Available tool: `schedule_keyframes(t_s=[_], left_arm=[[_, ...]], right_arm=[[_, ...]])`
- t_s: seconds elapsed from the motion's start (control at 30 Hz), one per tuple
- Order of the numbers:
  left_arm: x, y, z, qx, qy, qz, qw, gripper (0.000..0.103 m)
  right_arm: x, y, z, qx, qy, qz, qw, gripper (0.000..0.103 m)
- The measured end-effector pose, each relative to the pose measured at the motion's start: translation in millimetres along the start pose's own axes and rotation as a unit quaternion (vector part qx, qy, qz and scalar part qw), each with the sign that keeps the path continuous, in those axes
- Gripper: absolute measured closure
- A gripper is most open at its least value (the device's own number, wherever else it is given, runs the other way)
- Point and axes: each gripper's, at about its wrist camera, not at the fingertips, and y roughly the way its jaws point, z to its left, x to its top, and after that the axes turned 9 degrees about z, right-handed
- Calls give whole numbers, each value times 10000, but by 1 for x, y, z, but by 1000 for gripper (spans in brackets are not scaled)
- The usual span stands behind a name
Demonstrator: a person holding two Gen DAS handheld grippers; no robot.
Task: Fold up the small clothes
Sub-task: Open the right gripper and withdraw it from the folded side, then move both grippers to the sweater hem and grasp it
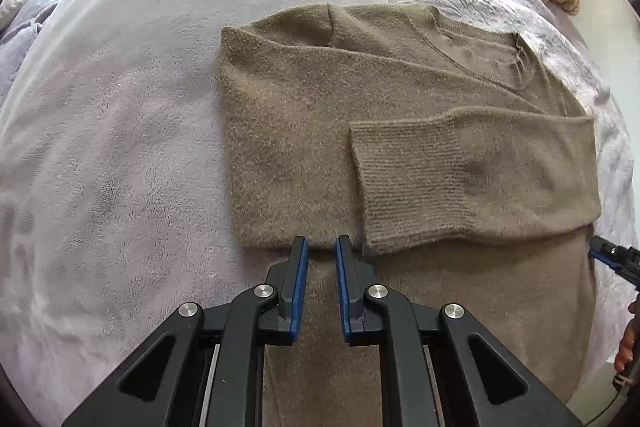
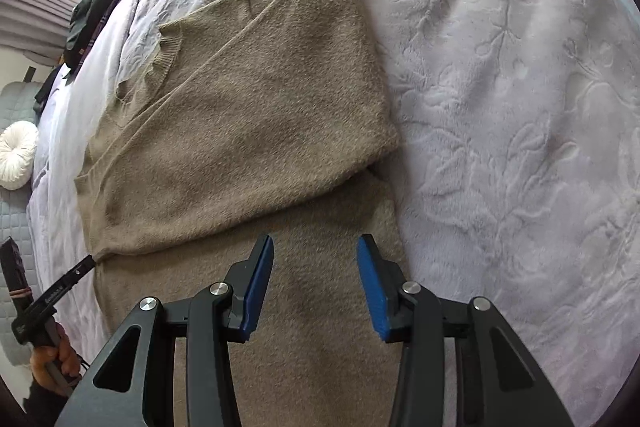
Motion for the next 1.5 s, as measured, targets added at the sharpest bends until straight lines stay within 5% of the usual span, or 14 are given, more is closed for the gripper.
schedule_keyframes(t_s=[0.3,0.4,0.7,0.8,0.93,1.27,1.5], left_arm=[[-9,-2,-9,100,-77,167,9998,86],[-14,-5,-9,294,-181,54,9994,0],[-17,-15,-19,634,-232,-250,9974,1],[-16,-17,-14,798,-394,-286,9956,1],[-17,-16,-16,1006,-396,-201,9939,1],[-42,-26,-38,644,133,4,9978,1],[-93,-29,-46,670,105,334,9971,1]], right_arm=[[-8,-4,17,31,-78,6,10000,48],[-9,-5,19,45,-75,5,10000,48],[-15,-7,28,55,-225,9,9997,47],[-17,-10,31,99,-317,-13,9994,29],[-22,-13,33,130,-426,-6,9990,28],[-36,-15,24,435,-475,265,9976,28],[-57,-15,12,640,-618,683,9937,28]])
